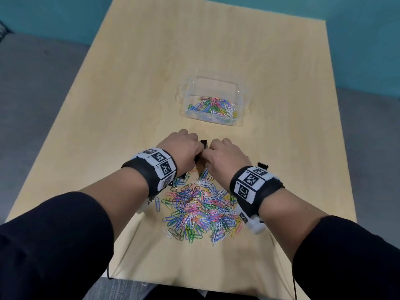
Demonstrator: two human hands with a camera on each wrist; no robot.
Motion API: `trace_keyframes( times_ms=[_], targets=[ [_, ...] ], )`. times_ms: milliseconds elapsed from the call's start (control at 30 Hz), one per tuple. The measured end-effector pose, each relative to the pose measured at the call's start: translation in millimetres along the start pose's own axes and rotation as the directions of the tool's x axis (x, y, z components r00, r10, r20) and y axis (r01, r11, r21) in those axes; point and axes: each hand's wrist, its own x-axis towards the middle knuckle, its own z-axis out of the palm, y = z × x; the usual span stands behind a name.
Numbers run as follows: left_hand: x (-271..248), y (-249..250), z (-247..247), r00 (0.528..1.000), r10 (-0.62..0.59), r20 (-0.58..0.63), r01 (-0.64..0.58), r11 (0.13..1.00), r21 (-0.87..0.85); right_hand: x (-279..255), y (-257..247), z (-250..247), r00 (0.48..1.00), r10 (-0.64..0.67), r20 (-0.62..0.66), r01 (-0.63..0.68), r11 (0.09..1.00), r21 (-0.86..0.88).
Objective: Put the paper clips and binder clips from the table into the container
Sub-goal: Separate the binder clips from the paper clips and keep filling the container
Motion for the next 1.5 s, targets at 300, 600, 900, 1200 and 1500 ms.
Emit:
trace_keyframes(
  times_ms=[300, 600, 900, 1200, 1500],
  targets=[
    [-4, -10, 3, 0.993, 0.097, -0.061, -0.093, 0.993, 0.070, 2, 2, 5, 0.993, -0.099, -0.056, 0.097, 0.994, -0.041],
    [-52, -44, 6, 0.836, -0.406, -0.369, 0.196, 0.849, -0.491, -27, -9, -2, 0.994, -0.110, -0.002, 0.110, 0.992, -0.063],
    [-128, 25, 42, 0.910, -0.270, -0.314, 0.142, 0.915, -0.377, -5, -51, -10, 0.983, -0.110, 0.144, 0.137, 0.971, -0.194],
    [-116, 14, 34, 0.895, -0.446, 0.018, 0.430, 0.853, -0.296, -50, -42, -9, 0.976, 0.003, 0.217, 0.050, 0.970, -0.238],
    [-123, 17, 38, 0.903, -0.415, 0.112, 0.430, 0.877, -0.214, -72, -65, -7, 0.968, 0.032, 0.249, 0.015, 0.982, -0.187]
  ],
)
